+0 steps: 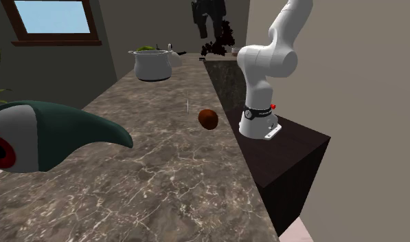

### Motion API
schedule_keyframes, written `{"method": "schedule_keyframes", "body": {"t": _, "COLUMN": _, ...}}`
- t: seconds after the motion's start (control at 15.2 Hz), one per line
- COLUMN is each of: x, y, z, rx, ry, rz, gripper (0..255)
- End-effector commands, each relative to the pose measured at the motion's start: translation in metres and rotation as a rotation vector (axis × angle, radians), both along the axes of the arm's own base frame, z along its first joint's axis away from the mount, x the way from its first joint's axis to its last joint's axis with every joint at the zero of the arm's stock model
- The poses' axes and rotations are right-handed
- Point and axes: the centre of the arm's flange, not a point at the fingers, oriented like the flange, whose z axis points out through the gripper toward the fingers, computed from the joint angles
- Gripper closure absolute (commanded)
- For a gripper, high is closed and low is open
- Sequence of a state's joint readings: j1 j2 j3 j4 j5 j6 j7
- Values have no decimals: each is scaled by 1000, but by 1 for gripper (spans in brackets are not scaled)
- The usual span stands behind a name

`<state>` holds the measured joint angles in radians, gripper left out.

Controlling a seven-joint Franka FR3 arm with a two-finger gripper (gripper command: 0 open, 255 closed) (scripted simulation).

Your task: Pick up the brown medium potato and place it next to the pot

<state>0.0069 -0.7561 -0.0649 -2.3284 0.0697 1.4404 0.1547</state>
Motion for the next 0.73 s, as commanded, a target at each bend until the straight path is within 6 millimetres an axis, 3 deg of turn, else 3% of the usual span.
{"method": "schedule_keyframes", "body": {"t": 0.0, "x": 0, "y": 0, "z": 0, "rx": 0, "ry": 0, "rz": 0, "gripper": 0}}
{"method": "schedule_keyframes", "body": {"t": 0.66, "x": 15, "y": -1, "z": -130, "rx": -58, "ry": 73, "rz": -781, "gripper": 0}}
